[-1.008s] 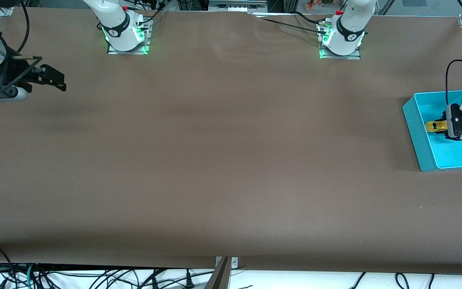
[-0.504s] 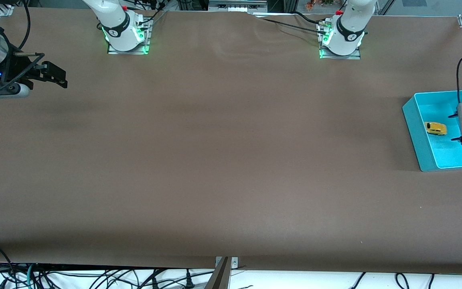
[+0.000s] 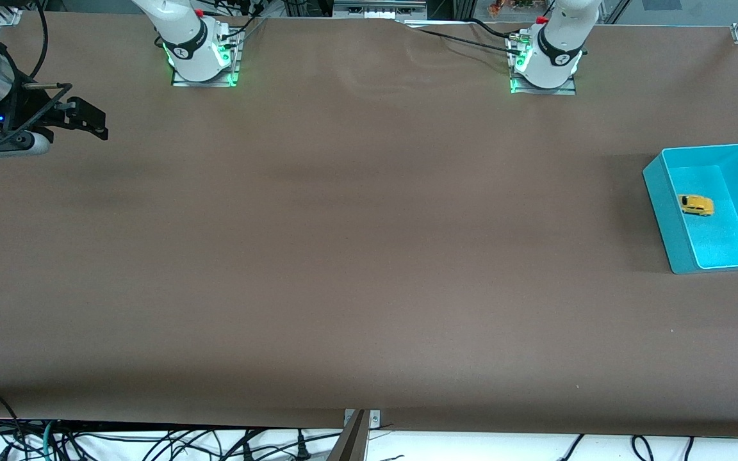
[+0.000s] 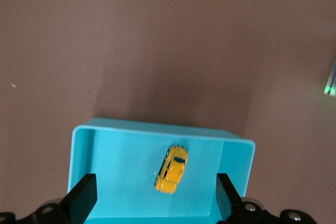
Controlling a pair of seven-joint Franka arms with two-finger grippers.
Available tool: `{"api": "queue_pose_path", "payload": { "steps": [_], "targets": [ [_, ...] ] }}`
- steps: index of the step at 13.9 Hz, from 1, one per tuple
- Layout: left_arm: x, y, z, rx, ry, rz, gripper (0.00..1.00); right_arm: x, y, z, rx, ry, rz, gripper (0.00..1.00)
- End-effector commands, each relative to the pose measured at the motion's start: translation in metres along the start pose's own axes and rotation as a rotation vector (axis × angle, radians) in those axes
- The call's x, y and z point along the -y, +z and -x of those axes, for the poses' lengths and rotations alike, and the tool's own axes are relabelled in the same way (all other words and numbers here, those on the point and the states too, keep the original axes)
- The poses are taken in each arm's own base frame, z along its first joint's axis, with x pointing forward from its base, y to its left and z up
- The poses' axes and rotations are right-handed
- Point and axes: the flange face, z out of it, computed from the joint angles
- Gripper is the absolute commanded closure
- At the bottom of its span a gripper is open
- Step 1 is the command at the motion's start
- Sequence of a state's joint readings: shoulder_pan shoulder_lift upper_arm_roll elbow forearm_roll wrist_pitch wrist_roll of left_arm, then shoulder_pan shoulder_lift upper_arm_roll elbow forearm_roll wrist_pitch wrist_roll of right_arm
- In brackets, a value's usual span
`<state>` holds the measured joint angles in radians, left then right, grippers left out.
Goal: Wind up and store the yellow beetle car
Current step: 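Open the left gripper to release the car inside the box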
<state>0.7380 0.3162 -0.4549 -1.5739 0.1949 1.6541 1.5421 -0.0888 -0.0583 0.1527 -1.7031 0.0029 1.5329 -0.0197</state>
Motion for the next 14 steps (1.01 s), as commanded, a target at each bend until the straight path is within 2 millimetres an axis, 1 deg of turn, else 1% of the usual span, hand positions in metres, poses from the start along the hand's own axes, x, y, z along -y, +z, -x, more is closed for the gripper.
{"api": "queue_pose_path", "payload": {
  "steps": [1, 2, 4, 6, 8, 9, 10, 11, 13, 14],
  "targets": [
    [0.0, -0.02, -0.04, -0.011, -0.121, 0.018, 0.0, -0.003, -0.015, 0.001, -0.008, -0.022, 0.008, 0.0],
    [-0.005, -0.028, -0.066, -0.013, -0.178, 0.021, 0.0, -0.003, -0.012, 0.0, -0.001, -0.024, 0.007, 0.0],
    [-0.017, -0.057, -0.111, -0.021, -0.322, 0.012, 0.0, -0.002, -0.013, 0.0, -0.004, -0.054, 0.009, 0.0],
    [-0.025, -0.066, -0.146, -0.03, -0.507, 0.003, 0.0, -0.005, -0.011, -0.003, -0.012, -0.09, -0.001, 0.0],
    [-0.049, -0.086, -0.208, -0.011, -0.617, -0.046, 0.0, -0.007, -0.01, -0.004, -0.011, -0.12, -0.005, 0.0],
    [-0.06, -0.091, -0.23, 0.001, -0.644, -0.063, 0.0, -0.007, -0.01, -0.004, -0.011, -0.12, -0.005, 0.0],
    [-0.075, -0.102, -0.25, 0.003, -0.649, -0.089, 0.0, -0.005, -0.009, -0.005, -0.011, -0.123, -0.005, 0.0],
    [-0.083, -0.106, -0.259, 0.005, -0.668, -0.101, 0.0, -0.006, -0.008, -0.007, -0.01, -0.124, -0.004, 0.0],
    [-0.095, -0.109, -0.261, -0.033, -0.731, -0.076, 0.0, -0.006, -0.017, -0.007, -0.026, -0.126, 0.002, 0.0],
    [-0.102, -0.113, -0.257, -0.063, -0.818, -0.086, 0.0, -0.005, -0.017, -0.007, -0.025, -0.124, 0.0, 0.0]
  ]
}}
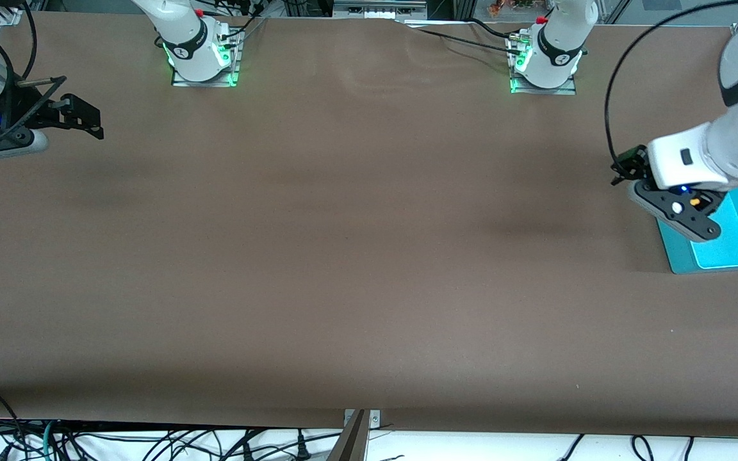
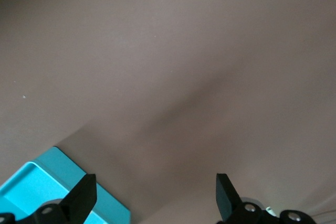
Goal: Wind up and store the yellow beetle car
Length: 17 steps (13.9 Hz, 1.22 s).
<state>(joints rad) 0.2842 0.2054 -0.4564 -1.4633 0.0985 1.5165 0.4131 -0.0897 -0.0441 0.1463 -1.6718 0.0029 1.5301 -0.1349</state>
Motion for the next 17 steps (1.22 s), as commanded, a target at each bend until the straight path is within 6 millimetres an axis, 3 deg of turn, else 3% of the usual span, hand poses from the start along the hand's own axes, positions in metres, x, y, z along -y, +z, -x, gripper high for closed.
{"api": "queue_pose_path", "payload": {
  "steps": [1, 4, 5, 8, 17],
  "targets": [
    [0.004, -0.01, 0.029, -0.058, -0.237, -0.012, 0.0, 0.0, -0.009, -0.003, -0.01, -0.017, 0.001, 0.0],
    [0.018, -0.005, 0.042, -0.06, -0.423, -0.028, 0.0, 0.001, -0.01, -0.003, -0.007, -0.02, 0.001, 0.0],
    [0.019, -0.012, 0.045, -0.105, -0.418, -0.046, 0.0, 0.001, -0.01, -0.002, -0.007, -0.02, 0.001, 0.0],
    [0.011, -0.003, 0.064, -0.123, -0.431, -0.047, 0.0, 0.0, -0.01, -0.002, -0.006, -0.019, 0.001, 0.0],
    [0.006, -0.011, 0.06, -0.111, -0.409, -0.045, 0.0, 0.0, -0.009, -0.002, -0.003, -0.021, -0.003, 0.0]
  ]
}}
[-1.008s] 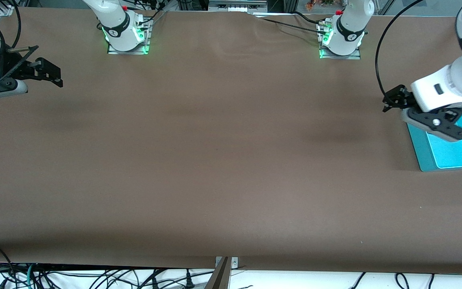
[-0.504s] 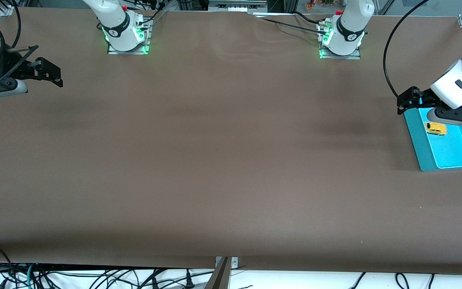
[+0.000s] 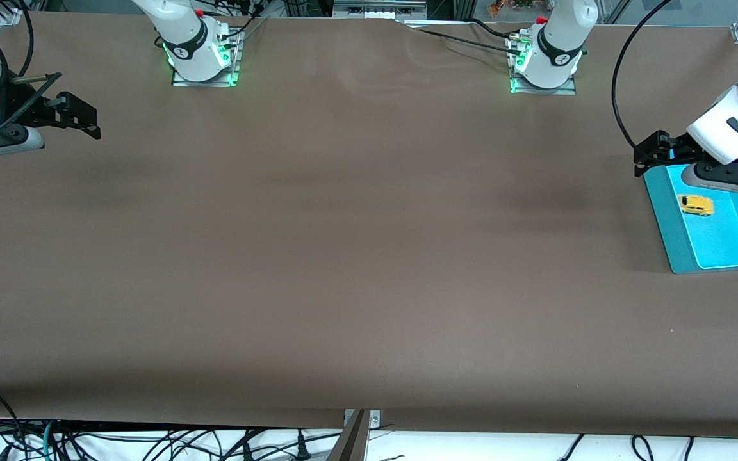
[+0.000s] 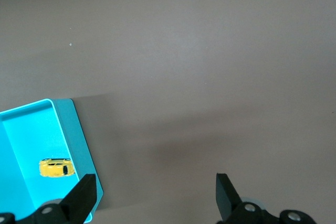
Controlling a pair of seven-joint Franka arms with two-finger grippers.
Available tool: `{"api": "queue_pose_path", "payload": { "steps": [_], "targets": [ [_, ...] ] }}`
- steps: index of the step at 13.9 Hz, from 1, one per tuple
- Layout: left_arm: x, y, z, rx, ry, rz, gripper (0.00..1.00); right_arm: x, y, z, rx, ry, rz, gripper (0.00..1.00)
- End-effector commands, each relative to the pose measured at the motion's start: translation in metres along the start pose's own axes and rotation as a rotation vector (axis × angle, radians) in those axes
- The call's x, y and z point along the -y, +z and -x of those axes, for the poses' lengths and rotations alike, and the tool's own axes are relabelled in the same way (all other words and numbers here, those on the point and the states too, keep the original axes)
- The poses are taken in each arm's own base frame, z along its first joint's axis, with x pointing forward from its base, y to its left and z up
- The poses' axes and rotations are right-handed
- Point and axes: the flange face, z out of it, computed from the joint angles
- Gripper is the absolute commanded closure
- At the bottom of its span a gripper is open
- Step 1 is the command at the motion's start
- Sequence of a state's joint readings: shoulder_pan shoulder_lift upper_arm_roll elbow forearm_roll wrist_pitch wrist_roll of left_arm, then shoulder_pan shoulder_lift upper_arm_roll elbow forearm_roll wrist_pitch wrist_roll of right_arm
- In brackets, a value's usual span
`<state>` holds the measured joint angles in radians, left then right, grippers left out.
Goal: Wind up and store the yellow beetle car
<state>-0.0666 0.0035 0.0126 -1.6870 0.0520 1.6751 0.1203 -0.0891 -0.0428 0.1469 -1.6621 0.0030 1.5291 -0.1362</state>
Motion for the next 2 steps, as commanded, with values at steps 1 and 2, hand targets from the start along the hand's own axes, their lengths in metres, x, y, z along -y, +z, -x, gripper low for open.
{"api": "queue_pose_path", "payload": {
  "steps": [1, 2],
  "targets": [
    [-0.005, -0.004, 0.0061, -0.007, -0.002, 0.021, 0.0, -0.0002, -0.0055, -0.0014, 0.003, -0.018, -0.004, 0.0],
    [-0.0033, -0.0039, 0.0063, -0.007, -0.005, 0.021, 0.0, -0.0001, -0.0054, -0.0012, 0.004, -0.018, -0.004, 0.0]
  ]
}}
